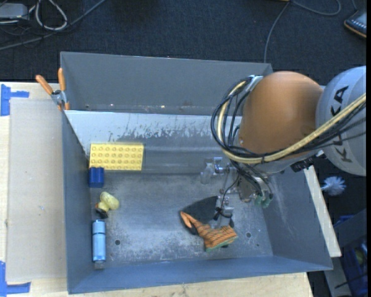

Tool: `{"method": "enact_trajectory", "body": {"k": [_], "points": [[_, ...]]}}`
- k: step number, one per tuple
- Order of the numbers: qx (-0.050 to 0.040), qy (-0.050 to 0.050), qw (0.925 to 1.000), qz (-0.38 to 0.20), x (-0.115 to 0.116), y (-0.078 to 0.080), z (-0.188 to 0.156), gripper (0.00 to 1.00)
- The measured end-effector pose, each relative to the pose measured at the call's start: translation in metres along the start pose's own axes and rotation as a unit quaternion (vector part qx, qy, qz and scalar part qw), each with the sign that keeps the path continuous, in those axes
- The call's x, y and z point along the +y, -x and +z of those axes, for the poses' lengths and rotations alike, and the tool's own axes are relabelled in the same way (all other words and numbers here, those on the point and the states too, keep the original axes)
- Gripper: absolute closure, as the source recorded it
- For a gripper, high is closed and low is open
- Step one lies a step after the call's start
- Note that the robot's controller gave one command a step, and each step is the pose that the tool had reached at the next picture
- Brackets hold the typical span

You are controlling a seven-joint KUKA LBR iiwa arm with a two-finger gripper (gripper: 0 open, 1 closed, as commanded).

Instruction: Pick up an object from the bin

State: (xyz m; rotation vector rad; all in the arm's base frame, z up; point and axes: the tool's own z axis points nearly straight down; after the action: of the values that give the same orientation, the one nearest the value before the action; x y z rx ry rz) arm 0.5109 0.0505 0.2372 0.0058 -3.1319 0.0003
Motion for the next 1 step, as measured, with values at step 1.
{"method": "enact_trajectory", "body": {"k": [1], "points": [[-0.0038, 0.000, 1.0000, 0.001, -0.0004, 0.0014, -0.0036, 0.00]]}}
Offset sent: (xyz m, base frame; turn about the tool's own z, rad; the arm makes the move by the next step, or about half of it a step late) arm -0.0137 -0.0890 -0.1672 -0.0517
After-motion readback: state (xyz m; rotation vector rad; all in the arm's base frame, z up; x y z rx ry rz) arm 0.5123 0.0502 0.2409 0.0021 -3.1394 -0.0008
